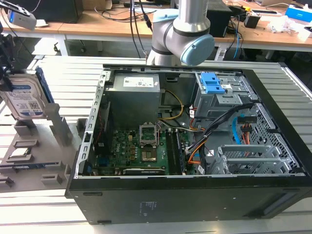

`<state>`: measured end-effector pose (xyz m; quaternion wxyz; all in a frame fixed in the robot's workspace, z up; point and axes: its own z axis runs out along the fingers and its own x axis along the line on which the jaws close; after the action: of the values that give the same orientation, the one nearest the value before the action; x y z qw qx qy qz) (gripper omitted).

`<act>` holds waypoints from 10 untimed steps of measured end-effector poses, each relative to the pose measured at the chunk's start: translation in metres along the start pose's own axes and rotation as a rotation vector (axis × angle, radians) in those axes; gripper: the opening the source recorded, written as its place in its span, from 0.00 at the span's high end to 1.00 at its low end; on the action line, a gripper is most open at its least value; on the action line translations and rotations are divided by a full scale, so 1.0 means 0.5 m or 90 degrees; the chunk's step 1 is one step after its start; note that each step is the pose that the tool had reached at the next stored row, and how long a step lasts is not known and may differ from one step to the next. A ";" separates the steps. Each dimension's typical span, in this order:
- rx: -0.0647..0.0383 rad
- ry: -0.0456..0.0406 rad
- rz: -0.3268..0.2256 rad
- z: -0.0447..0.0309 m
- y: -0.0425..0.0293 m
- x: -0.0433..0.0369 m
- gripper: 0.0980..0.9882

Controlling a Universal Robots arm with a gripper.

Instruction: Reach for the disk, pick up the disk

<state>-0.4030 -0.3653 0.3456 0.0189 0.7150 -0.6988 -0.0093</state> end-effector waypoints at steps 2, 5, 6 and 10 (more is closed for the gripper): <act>0.000 0.0001 0.000 -0.008 0.000 0.000 0.70; 0.000 0.0001 0.000 -0.021 0.000 0.000 0.70; 0.000 0.0002 0.000 -0.023 0.000 0.000 0.70; -0.001 0.0003 0.000 -0.035 0.000 0.000 0.70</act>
<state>-0.4023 -0.3649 0.3629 0.0194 0.7150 -0.6988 -0.0096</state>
